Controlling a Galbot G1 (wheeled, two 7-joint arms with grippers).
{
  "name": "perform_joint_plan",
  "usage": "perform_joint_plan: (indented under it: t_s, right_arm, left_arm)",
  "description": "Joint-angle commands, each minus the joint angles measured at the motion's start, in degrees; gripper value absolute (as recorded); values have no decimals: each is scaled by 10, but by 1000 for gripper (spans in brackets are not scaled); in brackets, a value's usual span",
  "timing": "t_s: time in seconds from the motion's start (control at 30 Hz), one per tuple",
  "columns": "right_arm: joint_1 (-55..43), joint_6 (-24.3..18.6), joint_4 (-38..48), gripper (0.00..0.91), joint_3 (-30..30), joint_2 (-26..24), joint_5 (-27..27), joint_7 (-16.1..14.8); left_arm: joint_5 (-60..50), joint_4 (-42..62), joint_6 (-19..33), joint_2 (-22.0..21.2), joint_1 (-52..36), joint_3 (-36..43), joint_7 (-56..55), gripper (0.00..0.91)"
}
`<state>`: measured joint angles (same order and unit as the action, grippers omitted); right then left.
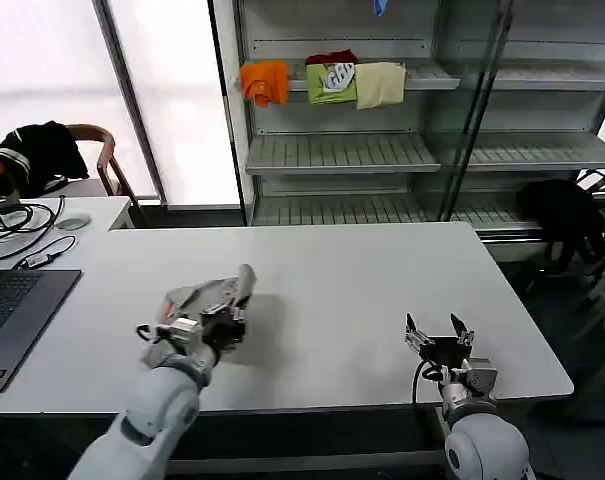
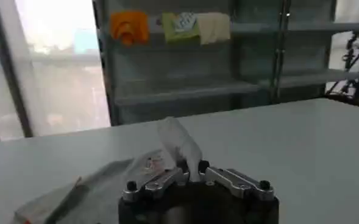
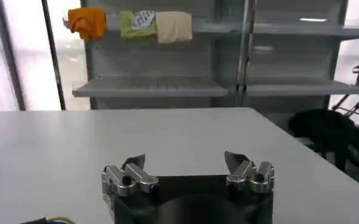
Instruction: Fold and organize the clothes.
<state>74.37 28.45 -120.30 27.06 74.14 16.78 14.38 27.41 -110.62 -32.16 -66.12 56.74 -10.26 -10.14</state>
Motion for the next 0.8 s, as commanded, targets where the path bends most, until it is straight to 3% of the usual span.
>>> perform_joint_plan:
  t_s: [0.03, 0.13, 0.17, 0.2, 0.23, 0.67, 0.8]
  right_arm:
    - [12, 6, -7, 907, -2, 9, -17, 1]
    - [7, 10, -8, 907, -10, 15, -21, 1]
    - [6, 11, -8, 907, -12, 16, -22, 2]
    - [5, 12, -7, 907, -14, 17, -23, 2]
    - [2, 13, -5, 907, -18, 18, -24, 3]
    - [-29, 30, 19, 907, -58, 38, -8, 18]
    - [-41, 41, 17, 907, -75, 46, 51, 30]
  left_arm:
    - [-23, 71, -7, -110, -76, 110, -7, 20]
    - [-16, 69, -7, -111, -76, 107, -6, 20]
    - [-15, 69, -6, -111, -76, 106, -6, 111]
    - [-14, 69, -4, -113, -76, 105, -6, 715]
    - [-8, 70, 3, -116, -76, 103, -7, 907]
    - [14, 50, 20, -119, -66, 72, -19, 907]
    - [13, 37, 20, -102, -57, 47, -23, 907]
